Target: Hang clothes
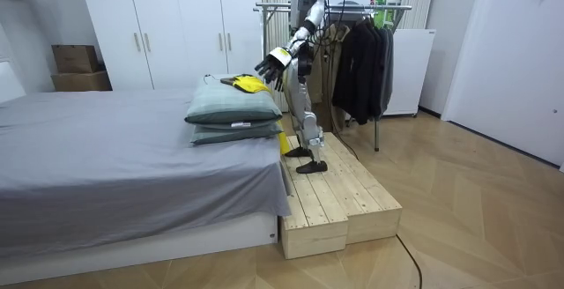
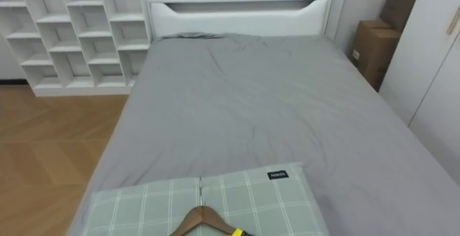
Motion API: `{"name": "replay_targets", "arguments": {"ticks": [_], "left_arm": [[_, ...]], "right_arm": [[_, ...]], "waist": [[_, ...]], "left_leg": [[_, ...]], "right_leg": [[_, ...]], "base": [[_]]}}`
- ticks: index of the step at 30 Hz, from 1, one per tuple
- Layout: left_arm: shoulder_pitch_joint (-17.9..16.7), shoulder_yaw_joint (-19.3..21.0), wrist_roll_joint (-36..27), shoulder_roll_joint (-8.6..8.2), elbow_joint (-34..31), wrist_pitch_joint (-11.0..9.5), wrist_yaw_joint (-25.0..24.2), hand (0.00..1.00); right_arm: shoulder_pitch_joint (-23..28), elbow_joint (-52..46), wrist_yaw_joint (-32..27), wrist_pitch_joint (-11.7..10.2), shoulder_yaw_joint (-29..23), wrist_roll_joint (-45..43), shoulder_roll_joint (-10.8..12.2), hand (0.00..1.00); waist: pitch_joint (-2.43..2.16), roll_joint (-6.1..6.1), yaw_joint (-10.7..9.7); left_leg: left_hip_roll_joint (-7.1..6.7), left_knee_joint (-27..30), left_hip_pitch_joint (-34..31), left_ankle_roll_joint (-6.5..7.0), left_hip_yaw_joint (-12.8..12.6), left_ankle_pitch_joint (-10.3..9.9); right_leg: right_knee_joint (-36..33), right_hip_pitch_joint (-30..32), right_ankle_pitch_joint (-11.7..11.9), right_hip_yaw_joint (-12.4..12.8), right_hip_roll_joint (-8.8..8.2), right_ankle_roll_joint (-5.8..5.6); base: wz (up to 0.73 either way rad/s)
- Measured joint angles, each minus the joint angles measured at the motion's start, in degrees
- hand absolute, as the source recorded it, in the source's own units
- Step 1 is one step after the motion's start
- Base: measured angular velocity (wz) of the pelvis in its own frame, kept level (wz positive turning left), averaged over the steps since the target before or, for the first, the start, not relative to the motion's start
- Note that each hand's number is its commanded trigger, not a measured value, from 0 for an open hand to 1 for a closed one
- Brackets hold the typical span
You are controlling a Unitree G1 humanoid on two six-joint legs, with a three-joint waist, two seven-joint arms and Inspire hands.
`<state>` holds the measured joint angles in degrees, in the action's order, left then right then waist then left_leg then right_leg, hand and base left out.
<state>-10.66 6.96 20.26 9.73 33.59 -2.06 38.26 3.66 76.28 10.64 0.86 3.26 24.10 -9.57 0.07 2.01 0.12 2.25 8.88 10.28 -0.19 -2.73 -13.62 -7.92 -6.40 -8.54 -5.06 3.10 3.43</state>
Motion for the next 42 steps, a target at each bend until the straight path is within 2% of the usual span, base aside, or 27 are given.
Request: {"name": "replay_targets", "arguments": {"ticks": [4, 8, 9, 16, 18, 21, 25, 31, 42], "left_arm": [[0.7, -1.6, 8.3, 1.10, -4.6, 0.0, 0.0, 0.00], [0.9, -2.4, 16.0, 1.56, -5.6, 0.1, -0.1, 0.00], [0.9, -2.9, 18.8, 1.68, -5.6, 0.1, -0.3, 0.00], [1.3, -6.0, 28.0, 1.98, -5.6, 0.0, -1.8, 0.00], [1.4, -6.6, 29.7, 2.34, -5.6, 0.0, -2.7, 0.00], [2.0, -8.1, 30.6, 3.05, -5.6, 0.0, -3.4, 0.00], [2.6, -8.8, 30.5, 3.12, -5.6, 0.0, -4.1, 0.00], [3.7, -11.8, 30.4, 3.11, -5.5, 0.1, -5.4, 0.00], [4.5, -16.6, 29.9, 3.00, -5.5, 0.1, -11.8, 0.00]], "right_arm": [[0.1, -0.2, 0.6, 0.0, 0.0, -0.1, -0.7, 0.00], [0.1, -0.2, 1.3, -0.4, -0.1, -0.7, -1.3, 0.00], [0.0, -0.2, 1.5, -0.8, -0.2, -1.5, -1.3, 0.00], [0.0, -0.2, 2.6, -2.2, -0.2, -2.1, -1.5, 0.00], [-0.3, -0.2, 2.5, -2.2, -0.2, -2.1, -1.5, 0.00], [-0.3, -0.2, 2.1, -2.5, -0.2, -2.1, -1.5, 0.00], [-0.3, -0.2, 1.7, -2.8, -0.2, -2.1, -1.5, 0.00], [-0.5, -0.2, 0.6, -2.8, 0.0, -2.0, -1.5, 0.00], [-0.8, -0.2, 0.9, -2.8, 0.6, -1.8, -1.5, 0.00]], "waist": [[-0.14, 0.26, -0.4], [0.00, 0.38, -2.2], [-0.12, 0.72, -2.7], [0.07, 0.45, -3.6], [-0.02, 0.63, -4.5], [0.03, 0.64, -4.8], [0.11, 0.70, -5.2], [0.33, 0.93, -5.2], [0.40, 0.99, -5.3]], "left_leg": [[-0.08, 0.6, 0.0, 0.01, -0.3, 0.0], [-0.07, 0.5, 0.1, 0.00, -0.4, 0.0], [-0.05, 0.4, 0.0, 0.00, -0.4, 0.0], [0.00, 0.1, 0.2, 0.00, -1.7, 0.0], [-0.01, -0.2, 0.3, 0.00, -1.9, 0.0], [-0.02, -0.2, 0.3, 0.00, -2.0, 0.0], [-0.03, -0.2, 0.4, 0.00, -2.0, 0.0], [0.01, -0.2, 0.4, 0.00, -1.9, 0.0], [0.12, -0.5, 0.2, 0.00, -2.9, 0.0]], "right_leg": [[0.2, -0.1, 0.0, 0.3, -0.08, 0.00], [0.2, 0.0, 0.0, 0.5, -0.08, 0.00], [0.2, 0.0, 0.0, 0.7, -0.08, 0.00], [0.2, 0.3, 0.0, 2.2, 0.02, -0.01], [0.2, 0.4, 0.0, 2.5, 0.05, -0.05], [0.2, 0.4, 0.1, 2.8, 0.10, -0.12], [0.2, 0.5, 0.1, 3.1, 0.13, -0.13], [0.2, 0.5, 0.1, 3.2, 0.13, -0.12], [-0.1, 1.4, 0.2, 3.6, 0.26, -0.08]], "base": [[-0.07], [0.00], [0.00], [-0.11], [-0.06], [-0.06], [-0.04], [0.00], [-0.03]]}}
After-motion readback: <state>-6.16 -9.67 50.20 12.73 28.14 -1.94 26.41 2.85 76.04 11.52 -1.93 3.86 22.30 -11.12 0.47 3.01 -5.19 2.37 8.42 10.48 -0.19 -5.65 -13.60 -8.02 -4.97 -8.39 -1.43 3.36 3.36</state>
